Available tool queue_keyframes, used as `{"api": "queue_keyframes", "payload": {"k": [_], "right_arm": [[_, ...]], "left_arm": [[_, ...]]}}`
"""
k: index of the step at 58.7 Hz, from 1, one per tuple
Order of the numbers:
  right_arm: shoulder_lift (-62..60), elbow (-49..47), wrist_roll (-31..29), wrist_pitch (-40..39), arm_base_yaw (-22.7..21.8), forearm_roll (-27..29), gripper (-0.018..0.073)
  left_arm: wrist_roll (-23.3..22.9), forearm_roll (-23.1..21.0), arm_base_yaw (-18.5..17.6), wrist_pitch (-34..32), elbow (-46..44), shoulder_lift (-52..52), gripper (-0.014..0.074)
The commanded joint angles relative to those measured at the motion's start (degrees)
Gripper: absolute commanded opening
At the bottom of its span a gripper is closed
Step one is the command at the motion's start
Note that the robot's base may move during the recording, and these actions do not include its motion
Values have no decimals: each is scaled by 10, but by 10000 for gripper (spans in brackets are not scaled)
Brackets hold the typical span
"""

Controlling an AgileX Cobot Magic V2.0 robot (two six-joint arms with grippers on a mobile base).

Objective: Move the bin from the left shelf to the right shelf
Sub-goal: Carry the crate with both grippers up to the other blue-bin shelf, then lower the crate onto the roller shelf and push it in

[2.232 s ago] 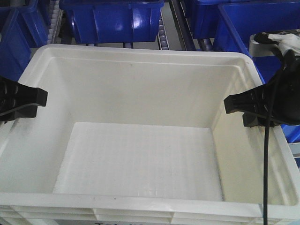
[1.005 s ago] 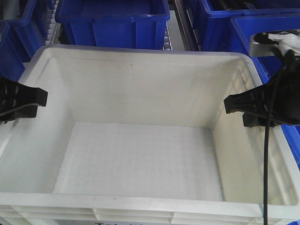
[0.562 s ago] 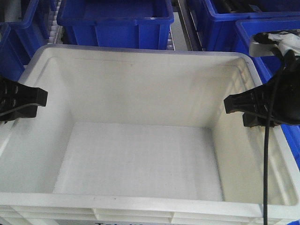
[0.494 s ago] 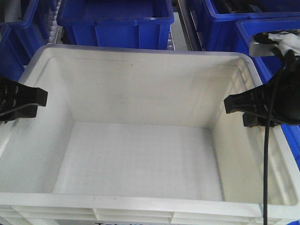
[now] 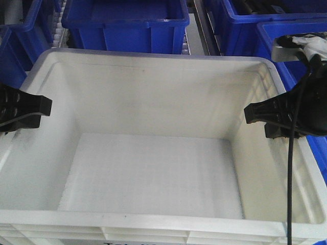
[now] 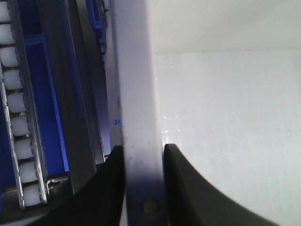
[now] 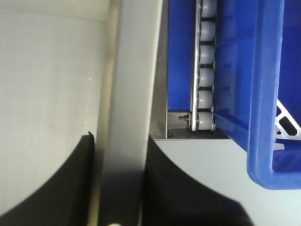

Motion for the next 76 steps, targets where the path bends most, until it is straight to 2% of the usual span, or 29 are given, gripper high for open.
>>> {"api": "queue_keyframes", "payload": {"k": [1,17,24,36,49,54,59,76], "right_arm": [[-19,-22,-22,-18,-1,-27,13],[-19,-22,-22,-20,-1,-46,13],[-19,-22,-22,-25,-1,-73,13],[-19,-22,18,-69,-3,-122,13],[-12,-22,28,-148,-3,-154,13],[-7,-22,32,-175,-3,-158,13],[4,-22,71,-192,-3,-162,13],[58,-22,192,-191,-3,-218,13]], "left_arm": [[9,16,-4,-55,-21,-17,-6],[9,15,-4,-75,-21,-17,-6],[9,16,-4,-75,-21,-17,-6],[9,16,-4,-92,-21,-7,-6],[7,15,-4,-126,-19,20,-6],[-17,16,-4,-139,-19,32,-6],[-37,16,-4,-148,-19,43,-6],[-41,36,-4,-185,-19,64,-6]]}}
